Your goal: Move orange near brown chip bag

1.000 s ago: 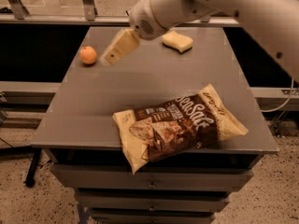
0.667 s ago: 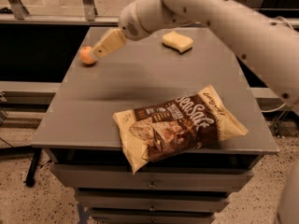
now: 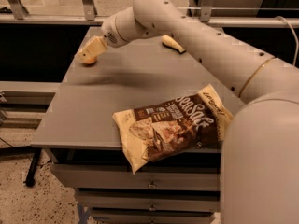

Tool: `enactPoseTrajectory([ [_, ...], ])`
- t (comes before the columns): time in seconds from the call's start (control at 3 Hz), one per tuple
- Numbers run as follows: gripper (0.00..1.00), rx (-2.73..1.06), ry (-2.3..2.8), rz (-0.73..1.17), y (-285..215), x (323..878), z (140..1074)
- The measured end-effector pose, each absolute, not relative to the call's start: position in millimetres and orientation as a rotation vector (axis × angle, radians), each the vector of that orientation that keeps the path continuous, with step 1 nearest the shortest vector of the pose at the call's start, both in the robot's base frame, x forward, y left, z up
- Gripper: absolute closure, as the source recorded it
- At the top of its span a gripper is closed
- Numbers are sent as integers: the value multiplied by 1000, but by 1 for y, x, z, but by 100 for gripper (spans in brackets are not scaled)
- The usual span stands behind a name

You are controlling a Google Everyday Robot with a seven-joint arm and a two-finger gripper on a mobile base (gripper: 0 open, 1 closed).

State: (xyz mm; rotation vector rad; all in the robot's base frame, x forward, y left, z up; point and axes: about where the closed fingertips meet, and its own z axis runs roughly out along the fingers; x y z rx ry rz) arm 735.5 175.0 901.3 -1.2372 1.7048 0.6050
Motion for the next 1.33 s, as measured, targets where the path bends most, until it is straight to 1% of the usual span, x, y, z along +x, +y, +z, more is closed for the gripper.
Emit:
enactPoseTrajectory([
  [0.33,0,-1242,1711,617,195,749,879],
  [0.67,0,-1244,1726,625,205,756,863],
  [1.0,2,-1245,1753,635,209,758,847],
  [1.33,17,-1234,1770,642,210,757,838],
])
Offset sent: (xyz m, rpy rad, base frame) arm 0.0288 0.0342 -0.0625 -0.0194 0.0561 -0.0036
